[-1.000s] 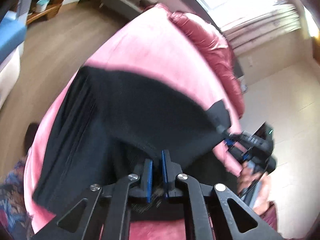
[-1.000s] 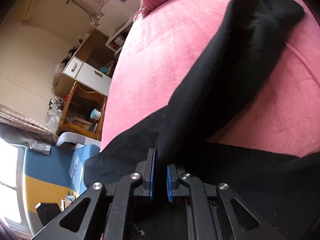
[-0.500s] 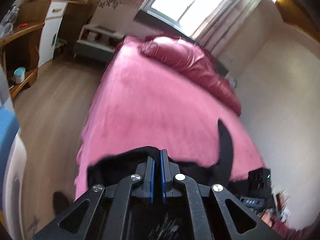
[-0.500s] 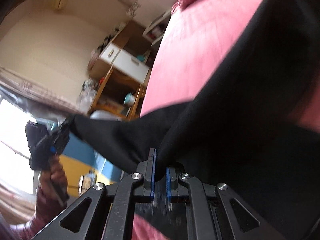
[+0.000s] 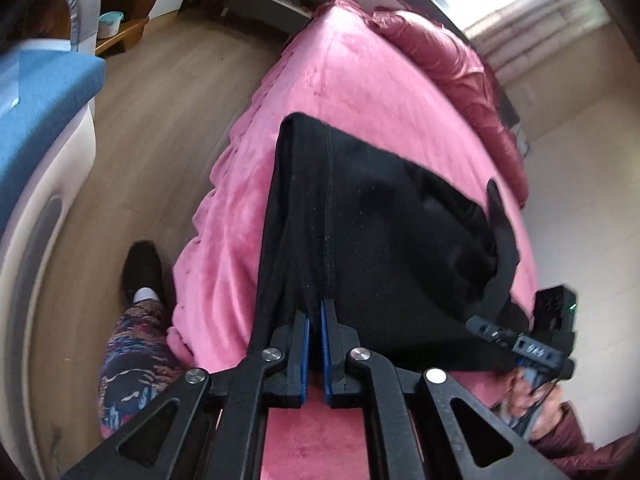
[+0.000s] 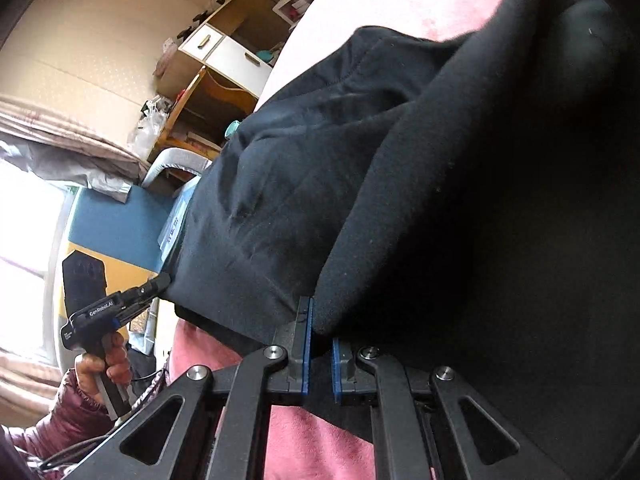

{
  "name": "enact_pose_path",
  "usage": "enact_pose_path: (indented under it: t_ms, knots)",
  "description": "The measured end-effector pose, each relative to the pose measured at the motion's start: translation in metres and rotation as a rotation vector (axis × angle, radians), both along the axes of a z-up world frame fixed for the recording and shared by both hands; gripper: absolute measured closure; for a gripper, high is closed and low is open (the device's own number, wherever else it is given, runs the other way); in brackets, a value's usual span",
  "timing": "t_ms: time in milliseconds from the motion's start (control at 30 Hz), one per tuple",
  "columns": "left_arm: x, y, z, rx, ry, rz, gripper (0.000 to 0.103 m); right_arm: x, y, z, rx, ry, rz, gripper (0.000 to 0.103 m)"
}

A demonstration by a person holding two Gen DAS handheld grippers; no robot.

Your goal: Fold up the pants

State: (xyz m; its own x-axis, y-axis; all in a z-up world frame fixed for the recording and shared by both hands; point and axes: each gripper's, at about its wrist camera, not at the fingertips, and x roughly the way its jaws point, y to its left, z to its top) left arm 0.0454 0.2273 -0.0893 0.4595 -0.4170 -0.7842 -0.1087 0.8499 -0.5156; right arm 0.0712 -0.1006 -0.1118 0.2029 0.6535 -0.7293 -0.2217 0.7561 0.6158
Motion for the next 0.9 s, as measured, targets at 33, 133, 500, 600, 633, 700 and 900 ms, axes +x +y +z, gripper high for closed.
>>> enact_pose_path:
  t_ms: [33, 133, 500, 600, 633, 700, 900]
  knots:
    - [0.003, -0.002, -0.003, 0.021, 0.014, -0.011, 0.098, 0.001, 0.001, 0.002, -0.010, -0.003, 0.008, 0.095]
    - [0.006, -0.003, 0.000, 0.069, 0.031, 0.004, 0.089, 0.003, 0.007, 0.000, -0.025, 0.002, 0.021, 0.090]
    - [0.007, -0.031, 0.067, 0.244, -0.171, 0.085, 0.081, -0.010, -0.063, 0.036, -0.101, -0.081, 0.018, 0.062]
    - [0.018, -0.074, 0.069, 0.217, -0.213, -0.048, 0.081, 0.005, -0.092, 0.058, -0.145, -0.135, -0.068, 0.062]
    - [0.023, -0.089, 0.065, 0.200, -0.215, -0.101, 0.081, 0.013, -0.101, 0.065, -0.156, -0.149, -0.108, 0.062]
    - [0.031, -0.117, 0.054, 0.171, -0.200, -0.189, 0.081, 0.034, -0.116, 0.075, -0.181, -0.159, -0.201, 0.062]
    - [0.037, -0.181, 0.021, 0.154, -0.143, -0.393, 0.081, 0.114, -0.146, 0.089, -0.245, -0.159, -0.406, 0.062]
